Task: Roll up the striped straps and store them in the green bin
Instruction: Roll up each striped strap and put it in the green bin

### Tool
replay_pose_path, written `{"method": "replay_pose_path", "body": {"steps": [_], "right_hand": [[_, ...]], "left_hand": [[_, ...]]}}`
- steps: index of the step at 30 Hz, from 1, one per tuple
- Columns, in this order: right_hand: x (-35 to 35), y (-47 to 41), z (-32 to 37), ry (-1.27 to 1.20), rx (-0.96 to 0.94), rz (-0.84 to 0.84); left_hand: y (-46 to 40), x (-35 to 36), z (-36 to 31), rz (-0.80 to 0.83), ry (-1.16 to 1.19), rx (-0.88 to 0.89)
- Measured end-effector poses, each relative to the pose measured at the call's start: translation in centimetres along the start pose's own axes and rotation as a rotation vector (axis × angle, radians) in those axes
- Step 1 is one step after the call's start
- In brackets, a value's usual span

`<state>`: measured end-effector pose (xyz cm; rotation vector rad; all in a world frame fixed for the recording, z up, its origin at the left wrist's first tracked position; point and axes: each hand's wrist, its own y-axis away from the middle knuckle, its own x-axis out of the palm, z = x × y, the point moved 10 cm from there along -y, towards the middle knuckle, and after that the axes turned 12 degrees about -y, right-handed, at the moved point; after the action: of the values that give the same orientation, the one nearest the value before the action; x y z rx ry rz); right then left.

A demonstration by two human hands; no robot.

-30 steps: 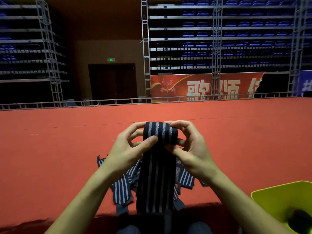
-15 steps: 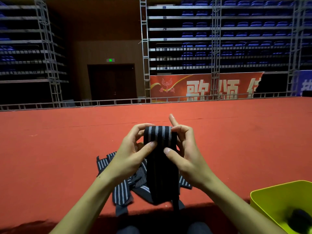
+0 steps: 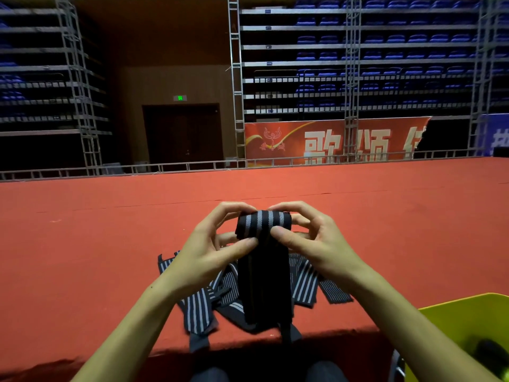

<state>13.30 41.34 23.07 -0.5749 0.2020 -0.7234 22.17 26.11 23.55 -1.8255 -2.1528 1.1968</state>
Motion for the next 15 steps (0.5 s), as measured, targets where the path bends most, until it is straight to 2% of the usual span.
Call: {"method": "replay_pose_path", "body": {"steps": [4,7,11,15], "right_hand": [[0.4,0.4,-0.2,-0.044,-0.042,0.011],[0.8,0.5,-0.2,-0.037,-0.084,0.023],[0.9,0.4,-0.6,-0.008,-0.107,0.005],[0.7,0.3,-1.2,-0.022,-0.026,0.022]], "left_hand": [[0.0,-0.5,0.1,-0.08,0.015,-0.095],[-0.1,-0.5,0.1,-0.08,0.028,-0.149],[0.0,-0.7,0.1,-0.092,0.09,-0.136],[0.2,-1.1,0.3,-0.143,0.124,-0.104]]}}
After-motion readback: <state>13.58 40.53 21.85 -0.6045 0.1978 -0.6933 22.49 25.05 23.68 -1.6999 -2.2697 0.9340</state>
